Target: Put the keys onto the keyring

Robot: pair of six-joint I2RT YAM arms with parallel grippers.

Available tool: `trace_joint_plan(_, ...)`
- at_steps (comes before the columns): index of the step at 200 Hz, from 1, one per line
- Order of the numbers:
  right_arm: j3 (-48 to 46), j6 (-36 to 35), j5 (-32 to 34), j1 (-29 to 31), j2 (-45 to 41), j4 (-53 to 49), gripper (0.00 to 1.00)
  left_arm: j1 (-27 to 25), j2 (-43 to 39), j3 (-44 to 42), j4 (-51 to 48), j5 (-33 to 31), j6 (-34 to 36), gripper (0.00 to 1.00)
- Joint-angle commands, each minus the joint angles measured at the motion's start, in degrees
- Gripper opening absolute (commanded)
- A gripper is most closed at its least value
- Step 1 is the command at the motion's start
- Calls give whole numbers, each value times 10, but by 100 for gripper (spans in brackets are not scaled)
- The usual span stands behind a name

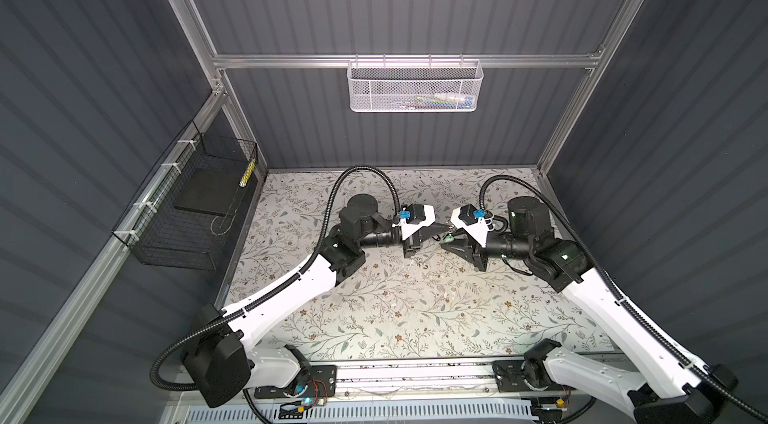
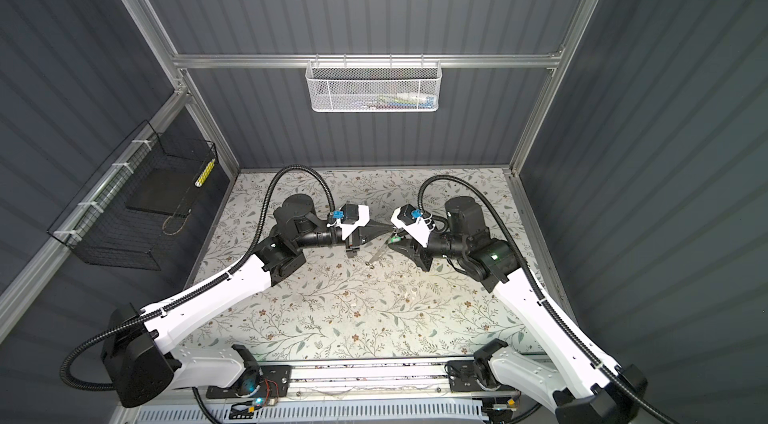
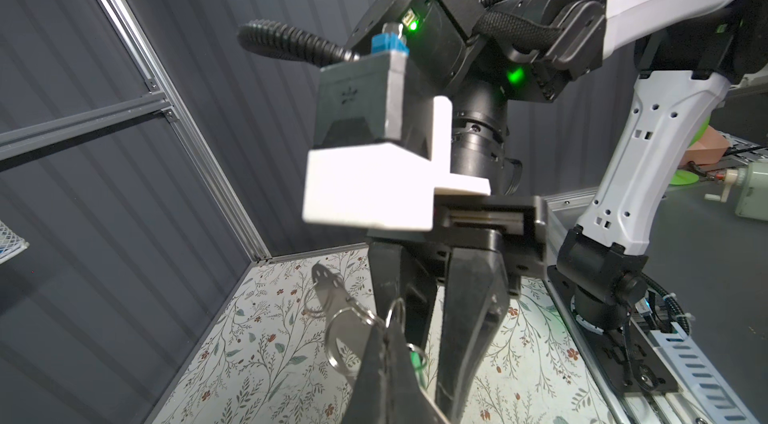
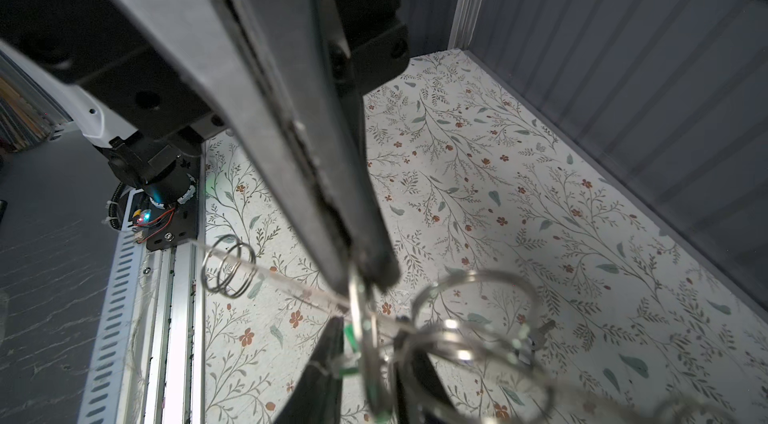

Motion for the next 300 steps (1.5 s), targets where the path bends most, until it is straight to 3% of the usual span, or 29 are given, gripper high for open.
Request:
trace_joint_plan(1, 4, 6, -15, -1, -17, 4, 24, 3, -18, -4, 16, -9, -8, 0)
trace_joint_plan(58, 4, 2, -22, -2, -21, -15, 6, 3, -20, -7, 22, -13, -12, 0)
trace_joint_plan(116, 14, 2, -33, -2, 1, -11, 0, 3, -19, -11, 41, -12, -26, 0)
trace_joint_plan(184, 44, -13, 8, -5, 0, -62, 0, 3, -18, 4, -34, 23, 15, 0)
trace_joint_plan(300, 71, -39, 39, -8, -7, -123, 0, 4, -28, 32, -166, -6, 111, 0)
